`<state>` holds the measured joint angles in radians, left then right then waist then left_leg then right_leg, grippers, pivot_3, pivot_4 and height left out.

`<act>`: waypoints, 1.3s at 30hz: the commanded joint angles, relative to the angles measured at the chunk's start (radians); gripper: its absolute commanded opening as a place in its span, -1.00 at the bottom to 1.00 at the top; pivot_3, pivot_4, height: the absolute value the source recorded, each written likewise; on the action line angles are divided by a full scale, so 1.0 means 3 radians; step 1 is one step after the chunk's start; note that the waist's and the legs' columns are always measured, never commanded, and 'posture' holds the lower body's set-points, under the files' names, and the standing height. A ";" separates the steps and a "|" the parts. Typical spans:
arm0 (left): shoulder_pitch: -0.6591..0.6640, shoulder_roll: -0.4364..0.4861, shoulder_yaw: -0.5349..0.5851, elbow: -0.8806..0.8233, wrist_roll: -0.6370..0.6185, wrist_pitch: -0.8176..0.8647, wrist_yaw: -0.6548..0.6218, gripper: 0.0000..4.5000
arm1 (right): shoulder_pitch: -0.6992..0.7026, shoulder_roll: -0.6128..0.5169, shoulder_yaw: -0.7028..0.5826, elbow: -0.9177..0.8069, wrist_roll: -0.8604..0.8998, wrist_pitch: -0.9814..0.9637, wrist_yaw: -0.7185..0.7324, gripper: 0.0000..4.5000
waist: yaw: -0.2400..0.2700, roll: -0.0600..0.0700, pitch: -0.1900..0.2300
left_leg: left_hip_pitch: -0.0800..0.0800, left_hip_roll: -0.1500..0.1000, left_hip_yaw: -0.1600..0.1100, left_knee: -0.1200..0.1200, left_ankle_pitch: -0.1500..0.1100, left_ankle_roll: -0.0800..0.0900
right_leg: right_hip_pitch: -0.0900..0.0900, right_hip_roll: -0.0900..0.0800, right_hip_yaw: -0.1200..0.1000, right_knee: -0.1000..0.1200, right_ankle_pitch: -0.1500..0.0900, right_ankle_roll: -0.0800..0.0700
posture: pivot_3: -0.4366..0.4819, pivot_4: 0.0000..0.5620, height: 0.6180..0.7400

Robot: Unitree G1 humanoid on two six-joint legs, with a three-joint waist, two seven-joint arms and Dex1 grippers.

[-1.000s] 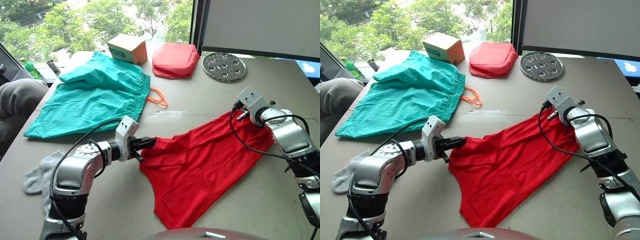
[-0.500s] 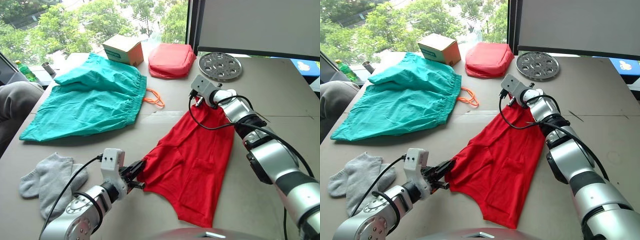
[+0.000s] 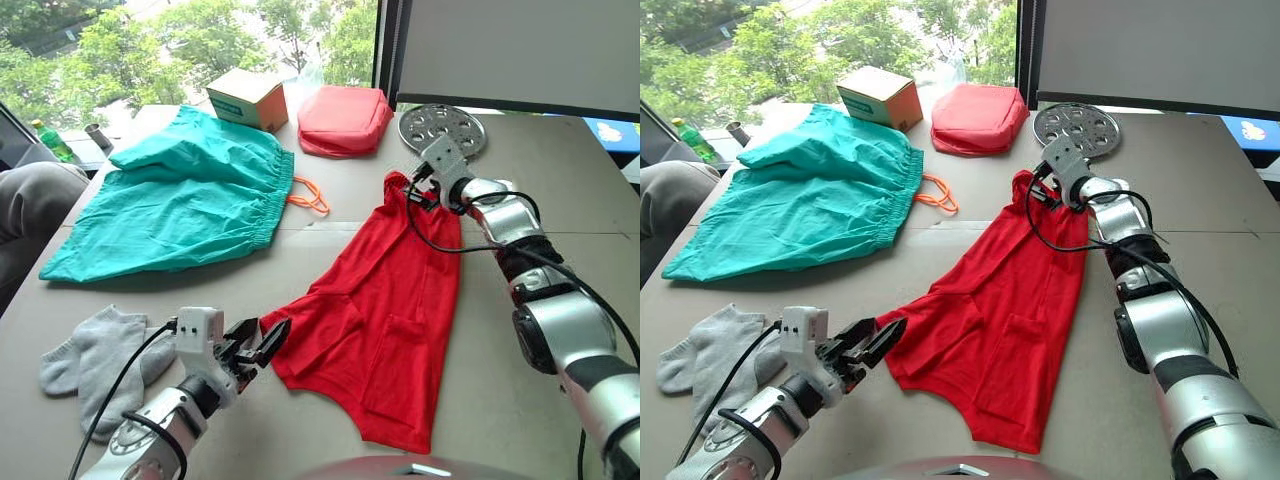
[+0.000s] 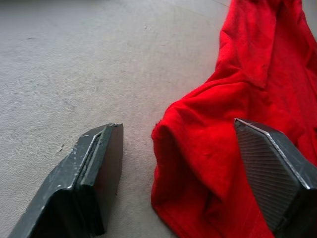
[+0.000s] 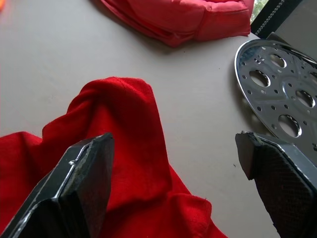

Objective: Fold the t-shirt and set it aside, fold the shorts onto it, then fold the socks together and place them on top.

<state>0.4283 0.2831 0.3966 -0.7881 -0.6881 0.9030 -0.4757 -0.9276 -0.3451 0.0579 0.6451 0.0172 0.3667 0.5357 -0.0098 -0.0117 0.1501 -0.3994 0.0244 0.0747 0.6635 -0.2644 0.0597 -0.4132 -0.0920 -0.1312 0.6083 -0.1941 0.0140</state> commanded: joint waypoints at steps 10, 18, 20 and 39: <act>-0.0639 0.1468 0.0082 0.0991 -0.0387 -0.0108 -0.1297 0.99 | 0.0661 0.0166 -0.0860 -0.1482 0.0628 0.1628 -0.0708 0.76 | -0.0028 0.0020 -0.0002 | 0.0004 0.0002 0.0012 -0.0001 -0.0006 0.0009 | -0.0007 -0.0001 -0.0001 -0.0001 -0.0007 0.0013 | -0.05 -0.47 0.98; -0.0546 0.1696 0.0024 0.0974 -0.0266 -0.0356 -0.1538 1.00 | 0.0290 0.0253 -0.0690 -0.0173 0.0389 0.0911 -0.0863 0.52 | -0.0016 0.0017 -0.0004 | 0.0007 -0.0001 0.0017 -0.0022 0.0007 -0.0010 | -0.0009 0.0005 0.0008 -0.0004 -0.0007 0.0012 | -0.05 -0.47 0.98; -0.0520 0.1707 -0.0041 0.0955 -0.0188 -0.0430 -0.1522 1.00 | 0.0226 0.0265 -0.0625 -0.0029 0.0358 0.0810 -0.0816 0.11 | -0.0020 0.0017 -0.0003 | 0.0010 -0.0001 0.0018 -0.0022 0.0007 -0.0011 | -0.0010 0.0003 0.0010 -0.0005 -0.0007 0.0012 | -0.05 -0.47 0.98; -0.1085 0.1689 -0.1032 0.1418 0.0126 0.0018 -0.1215 -0.07 | 0.0613 0.0210 -0.0457 -0.0659 0.0311 0.0806 -0.0815 -1.00 | -0.0001 0.0021 -0.0011 | 0.0017 -0.0003 0.0018 -0.0031 0.0010 -0.0015 | -0.0005 0.0001 0.0013 -0.0003 -0.0005 0.0016 | -0.05 -0.47 0.98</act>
<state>0.0730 0.7946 0.1439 -0.3596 -0.6490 0.8705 -0.8326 -0.7450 -0.2684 -0.0656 0.4865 0.1067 0.6073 0.2972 -0.0103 -0.0054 0.1467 -0.3944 0.0234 0.0802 0.6542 -0.2616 0.0552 -0.4148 -0.0917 -0.1273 0.6072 -0.1957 0.0187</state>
